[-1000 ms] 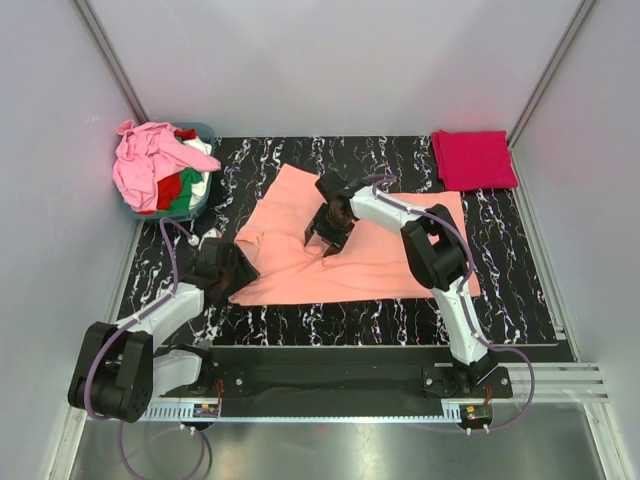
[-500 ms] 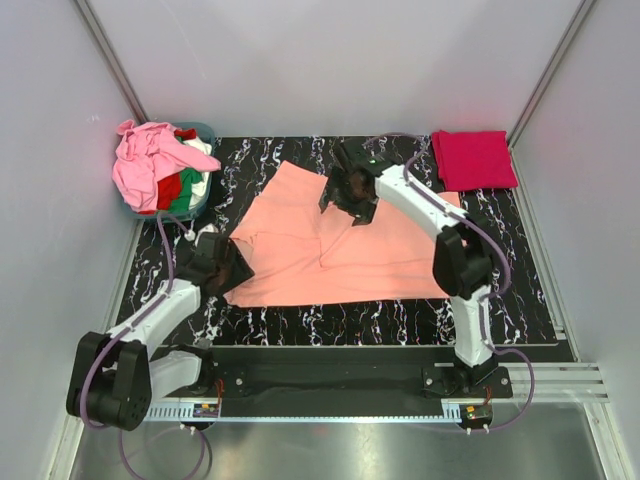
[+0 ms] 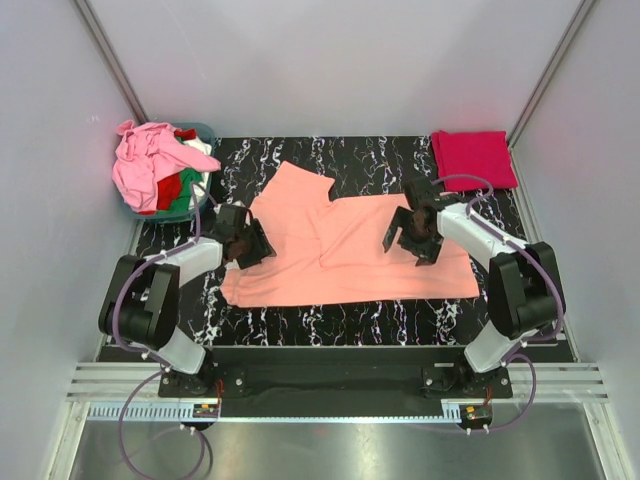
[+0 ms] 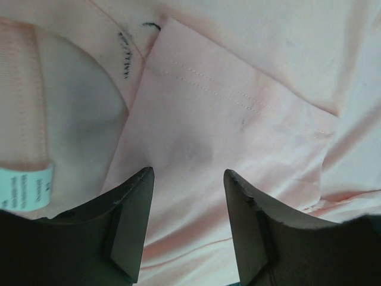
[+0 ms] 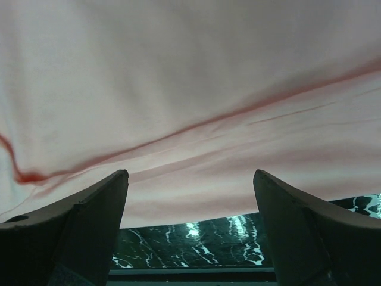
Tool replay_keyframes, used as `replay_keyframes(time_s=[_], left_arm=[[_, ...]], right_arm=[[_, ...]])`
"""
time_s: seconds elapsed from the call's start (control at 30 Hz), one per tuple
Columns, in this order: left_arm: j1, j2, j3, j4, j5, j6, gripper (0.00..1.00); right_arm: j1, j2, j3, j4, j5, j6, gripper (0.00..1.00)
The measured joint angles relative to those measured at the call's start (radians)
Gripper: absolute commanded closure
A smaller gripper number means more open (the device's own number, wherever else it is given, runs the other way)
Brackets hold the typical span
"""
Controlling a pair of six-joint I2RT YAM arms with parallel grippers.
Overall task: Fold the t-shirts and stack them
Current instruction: Fold the tshirt
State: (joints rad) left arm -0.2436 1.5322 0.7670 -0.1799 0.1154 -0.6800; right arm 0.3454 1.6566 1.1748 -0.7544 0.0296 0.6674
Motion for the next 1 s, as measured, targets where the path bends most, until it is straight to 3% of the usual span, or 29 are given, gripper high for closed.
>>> replay_keyframes(time_s=[0.43, 0.57, 0.77, 1.0], left_arm=[[-0.006, 0.051, 0.024, 0.028, -0.055, -0.044, 0.45], [-0.010, 0.025, 0.024, -0.004, -0.093, -0.039, 0.33], [-0.018, -0.174, 0.031, -0.138, -0.171, -0.007, 0.25], [-0.019, -0.513, -0.031, -0.201, -0.203, -0.007, 0.23]], right_arm=[[-0.130, -0.073, -0.176, 0.077, -0.076, -0.063, 0.07], [-0.137, -0.080, -0.166, 0.077, -0.094, -0.086, 0.06], [-0.137, -0.166, -0.121, 0.078, -0.120, -0.103, 0.04], [-0.137, -0.520, -0.236, 0.107, -0.093, -0.049, 0.00]])
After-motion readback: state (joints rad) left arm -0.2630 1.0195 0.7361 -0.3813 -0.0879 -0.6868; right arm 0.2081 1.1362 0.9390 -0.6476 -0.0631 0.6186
